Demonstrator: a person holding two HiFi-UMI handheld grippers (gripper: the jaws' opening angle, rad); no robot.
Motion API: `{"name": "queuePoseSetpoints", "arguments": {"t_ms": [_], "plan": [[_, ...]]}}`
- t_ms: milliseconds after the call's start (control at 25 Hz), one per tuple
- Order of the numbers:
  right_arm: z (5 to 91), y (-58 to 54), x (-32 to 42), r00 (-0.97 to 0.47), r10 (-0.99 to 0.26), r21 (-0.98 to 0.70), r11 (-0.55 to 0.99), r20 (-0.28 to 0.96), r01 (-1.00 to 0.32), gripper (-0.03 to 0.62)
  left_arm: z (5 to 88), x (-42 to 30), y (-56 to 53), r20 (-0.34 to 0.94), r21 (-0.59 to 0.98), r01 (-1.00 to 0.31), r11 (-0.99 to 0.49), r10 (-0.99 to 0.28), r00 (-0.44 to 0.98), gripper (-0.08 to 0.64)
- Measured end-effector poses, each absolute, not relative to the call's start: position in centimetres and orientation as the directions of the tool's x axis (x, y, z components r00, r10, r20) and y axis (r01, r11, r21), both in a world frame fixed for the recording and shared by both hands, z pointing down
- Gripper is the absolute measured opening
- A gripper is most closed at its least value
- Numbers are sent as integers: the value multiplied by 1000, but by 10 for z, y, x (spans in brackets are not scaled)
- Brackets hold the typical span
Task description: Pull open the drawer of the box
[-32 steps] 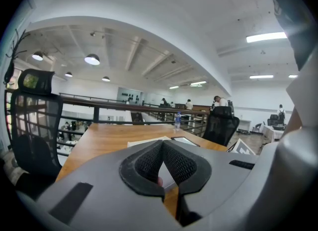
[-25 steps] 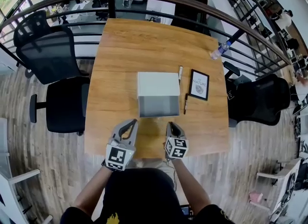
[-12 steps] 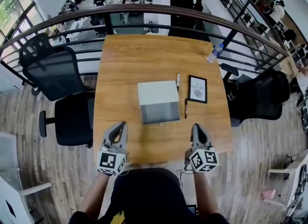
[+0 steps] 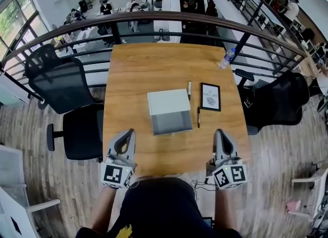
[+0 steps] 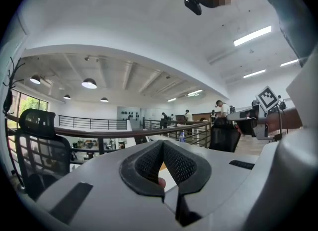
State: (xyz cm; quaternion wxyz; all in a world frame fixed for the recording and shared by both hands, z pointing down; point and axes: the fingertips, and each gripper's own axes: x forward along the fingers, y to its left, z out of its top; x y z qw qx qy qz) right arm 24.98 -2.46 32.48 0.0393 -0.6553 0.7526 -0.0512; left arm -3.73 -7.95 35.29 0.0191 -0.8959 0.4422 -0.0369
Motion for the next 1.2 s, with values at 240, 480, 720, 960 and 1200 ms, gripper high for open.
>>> {"name": "queuePoseSetpoints", "arguments": {"t_ms": [240,480,720,960,1200], "plan": [[326,-15,250,-157,-988,-128,155,6,-980,-3,356,-45,-73,61,-66,-813,-579,-815,576,17],[325,-13,247,-168,-986,-120,166,12,-979,-3,356,-39,-72,56,-79,-804,-590,-808,587,17],[325,-10,244,-168,-985,-100,164,34,-981,-3,357,-39,-71,53,-58,-809,-585,-811,582,17],[321,-5,243,-170,-985,-87,166,42,-982,-3,361,-45,-65,57,-49,-813,-580,-814,577,17],[317,-10,238,-215,-975,-51,212,53,-976,-3,353,-44,-64,39,-98,-793,-602,-798,601,17]]}}
